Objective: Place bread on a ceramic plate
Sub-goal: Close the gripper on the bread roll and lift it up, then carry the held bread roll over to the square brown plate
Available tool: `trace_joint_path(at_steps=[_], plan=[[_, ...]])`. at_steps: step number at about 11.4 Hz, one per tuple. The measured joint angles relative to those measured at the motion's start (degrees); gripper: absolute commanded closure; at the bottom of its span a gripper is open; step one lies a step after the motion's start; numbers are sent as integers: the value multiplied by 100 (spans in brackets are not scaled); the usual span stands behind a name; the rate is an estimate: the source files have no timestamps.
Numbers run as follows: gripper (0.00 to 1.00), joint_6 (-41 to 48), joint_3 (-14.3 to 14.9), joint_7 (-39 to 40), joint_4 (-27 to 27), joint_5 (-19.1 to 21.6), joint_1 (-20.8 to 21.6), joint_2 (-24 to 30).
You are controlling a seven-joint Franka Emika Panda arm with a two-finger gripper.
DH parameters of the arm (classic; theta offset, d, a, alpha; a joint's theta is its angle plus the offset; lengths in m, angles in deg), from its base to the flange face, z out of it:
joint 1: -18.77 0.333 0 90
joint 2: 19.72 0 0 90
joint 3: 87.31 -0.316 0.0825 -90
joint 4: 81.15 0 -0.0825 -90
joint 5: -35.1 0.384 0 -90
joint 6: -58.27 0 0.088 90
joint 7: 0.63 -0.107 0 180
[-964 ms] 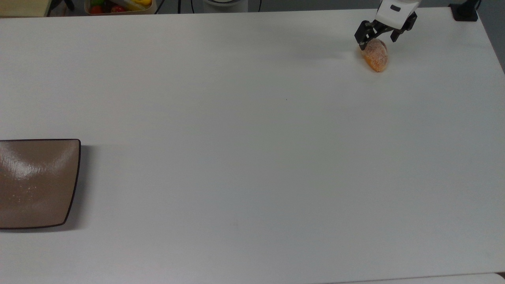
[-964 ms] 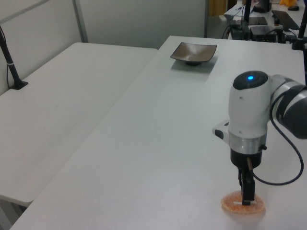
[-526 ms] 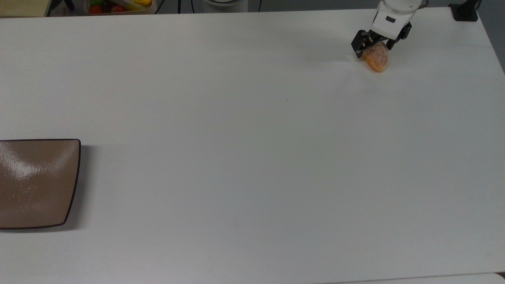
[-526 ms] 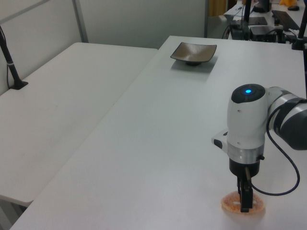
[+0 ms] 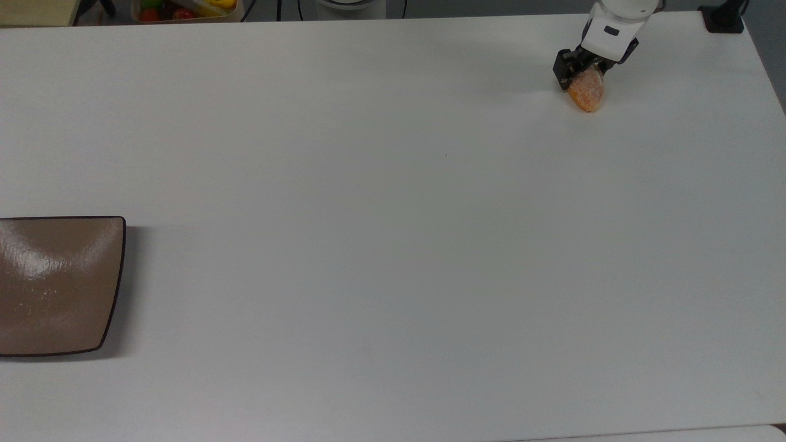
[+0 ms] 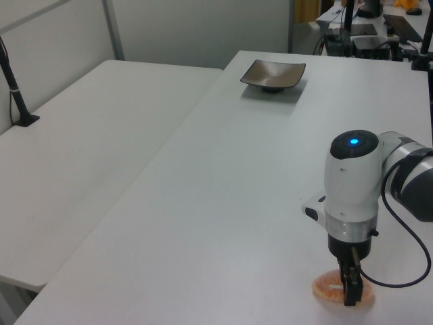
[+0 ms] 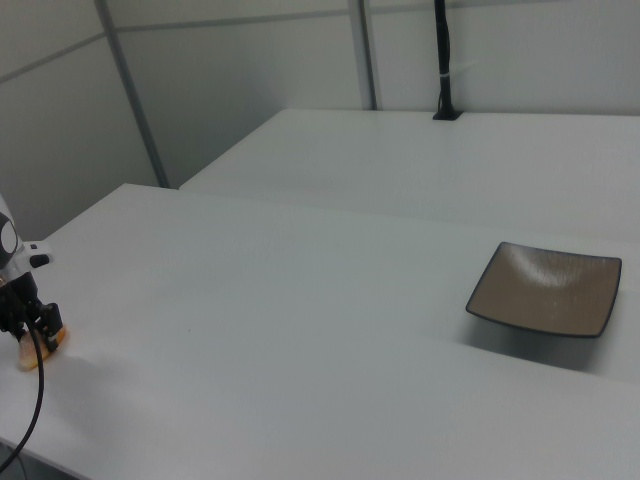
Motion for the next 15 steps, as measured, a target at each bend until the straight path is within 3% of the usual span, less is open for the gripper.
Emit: trace_joint_path(at_steps=[2,7,12,15], plan=[[89,-2,-1,-9,1,0,-4,1],[90,-2,3,-61,38,0,-117,179],[87,904,21,-51,67,54,-900,1526],[86,1897,57,721,254,452,-1644,2251]])
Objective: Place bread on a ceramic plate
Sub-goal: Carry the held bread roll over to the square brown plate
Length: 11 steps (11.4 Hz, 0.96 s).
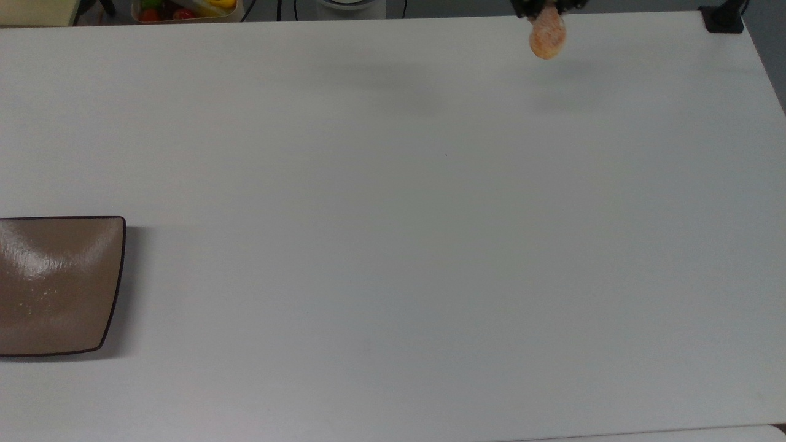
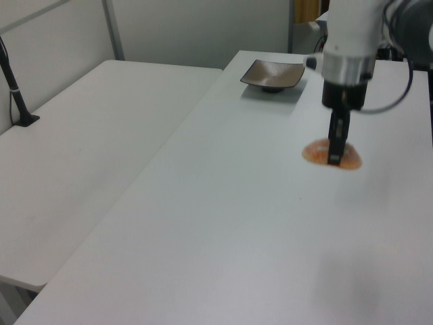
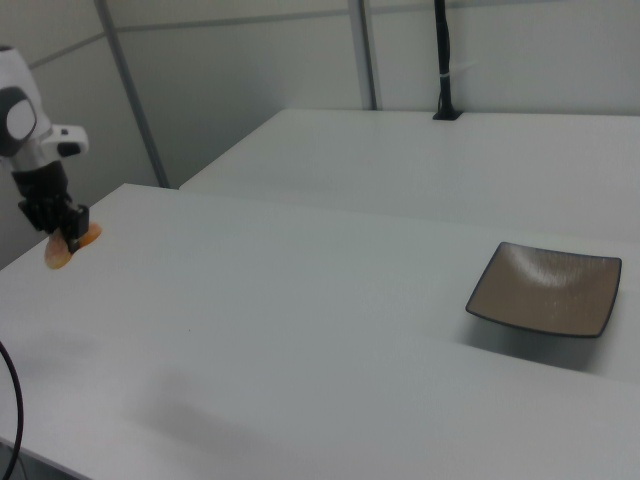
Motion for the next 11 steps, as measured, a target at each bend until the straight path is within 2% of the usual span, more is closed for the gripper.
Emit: trace_joint_path(at_steps=[3,6,11], plan=[[86,730,246,1184,148,115,-697,419],[86,1202,311,2661,165,120,-1680,649],[86,1007,376,4218,189,120,-3072,446]])
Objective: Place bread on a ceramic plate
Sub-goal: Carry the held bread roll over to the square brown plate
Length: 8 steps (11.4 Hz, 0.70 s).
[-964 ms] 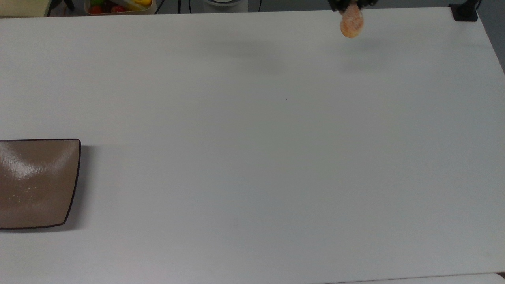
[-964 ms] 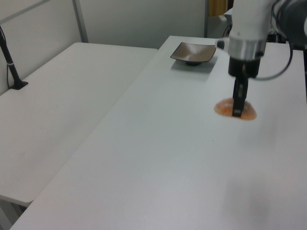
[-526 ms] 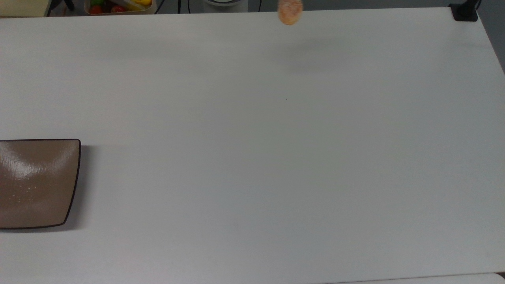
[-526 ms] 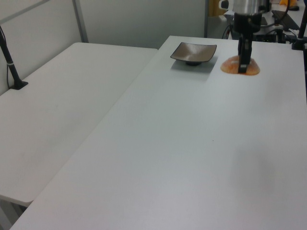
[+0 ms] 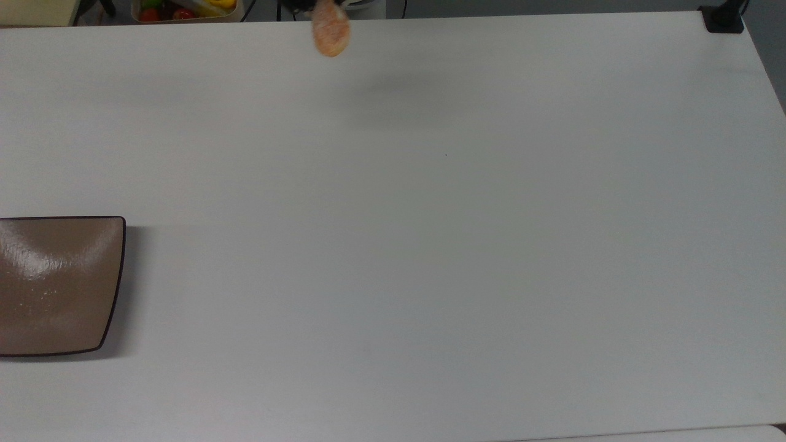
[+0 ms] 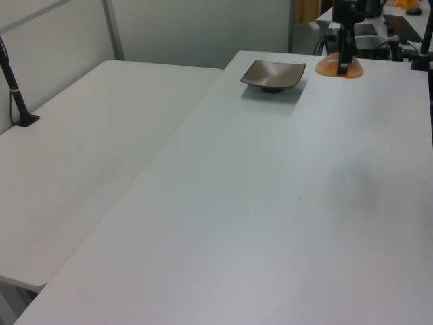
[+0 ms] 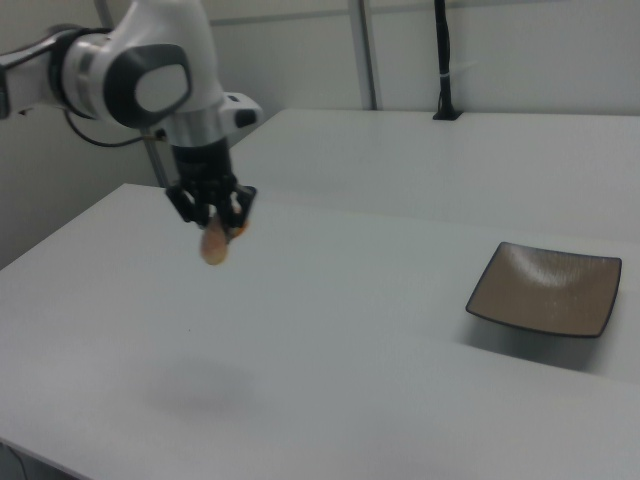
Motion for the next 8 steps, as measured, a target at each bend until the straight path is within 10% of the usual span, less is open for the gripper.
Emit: trace_joint_path(at_steps=[8], plan=[[86,-1958,327,1544,1569,0,-1258,-2275]])
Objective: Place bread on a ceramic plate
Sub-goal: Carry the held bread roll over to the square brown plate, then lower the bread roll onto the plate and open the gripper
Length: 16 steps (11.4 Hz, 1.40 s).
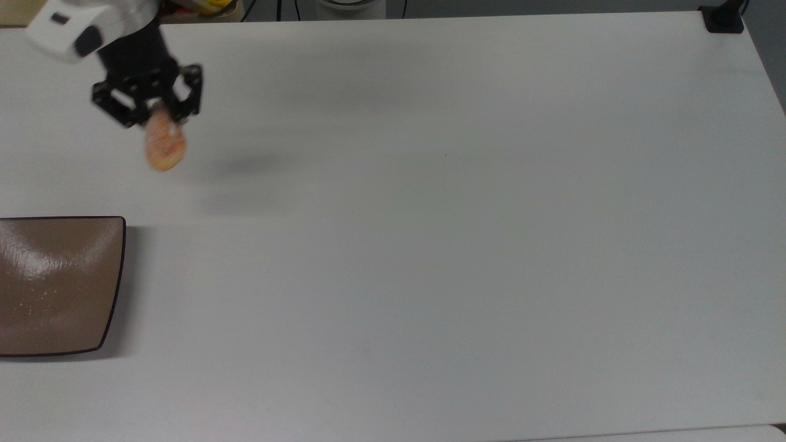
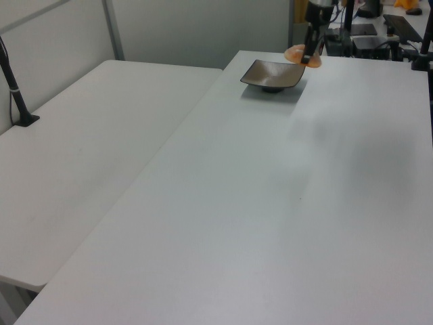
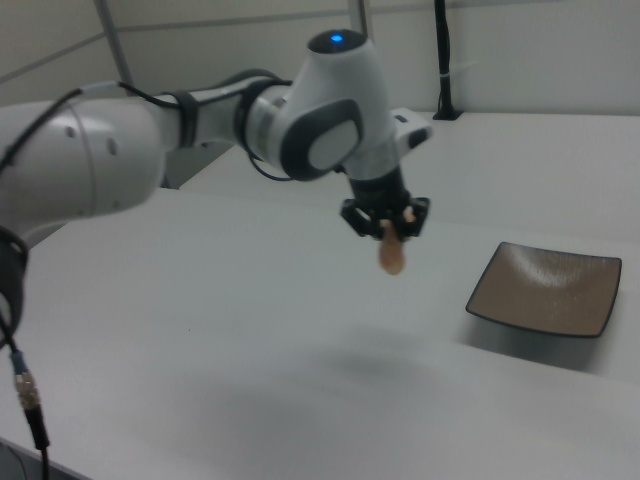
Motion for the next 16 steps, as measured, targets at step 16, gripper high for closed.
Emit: trace_joint_path(at_steps=[16], plan=[[55,-3826,153,111,1751,2,-529,-3010]])
